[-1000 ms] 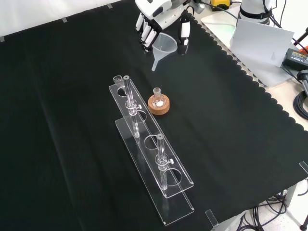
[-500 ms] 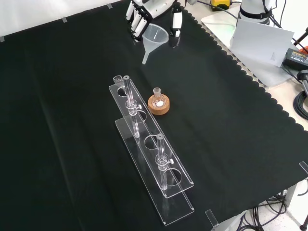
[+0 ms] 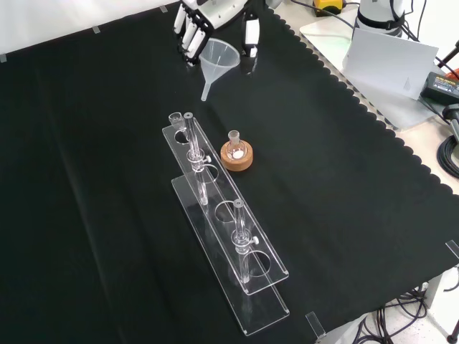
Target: Put the funnel back on the funnel stand.
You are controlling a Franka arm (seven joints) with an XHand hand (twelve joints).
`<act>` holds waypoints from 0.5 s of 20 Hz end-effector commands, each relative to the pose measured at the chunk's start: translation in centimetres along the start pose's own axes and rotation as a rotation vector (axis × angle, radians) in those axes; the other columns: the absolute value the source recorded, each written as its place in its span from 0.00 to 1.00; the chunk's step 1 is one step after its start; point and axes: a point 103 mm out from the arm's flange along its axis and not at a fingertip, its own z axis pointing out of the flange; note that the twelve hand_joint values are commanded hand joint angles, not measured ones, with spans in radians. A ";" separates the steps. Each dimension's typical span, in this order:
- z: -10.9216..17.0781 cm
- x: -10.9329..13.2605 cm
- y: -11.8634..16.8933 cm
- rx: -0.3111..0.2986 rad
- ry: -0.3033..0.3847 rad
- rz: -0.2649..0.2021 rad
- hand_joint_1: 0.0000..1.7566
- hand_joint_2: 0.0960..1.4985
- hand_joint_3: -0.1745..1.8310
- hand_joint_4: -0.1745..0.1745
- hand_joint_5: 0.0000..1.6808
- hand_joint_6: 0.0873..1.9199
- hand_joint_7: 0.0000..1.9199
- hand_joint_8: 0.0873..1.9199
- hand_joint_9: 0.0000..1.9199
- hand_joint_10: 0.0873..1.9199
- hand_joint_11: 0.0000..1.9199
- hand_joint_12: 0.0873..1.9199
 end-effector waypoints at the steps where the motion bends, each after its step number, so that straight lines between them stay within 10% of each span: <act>1: -0.3 1.4 2.3 0.013 -0.019 -0.043 0.57 0.72 0.09 1.00 0.57 0.52 0.40 0.32 0.63 0.10 0.41 0.57; 10: -0.5 2.5 4.3 0.011 -0.029 -0.081 0.57 0.72 0.09 1.00 0.57 0.52 0.40 0.32 0.62 0.10 0.41 0.57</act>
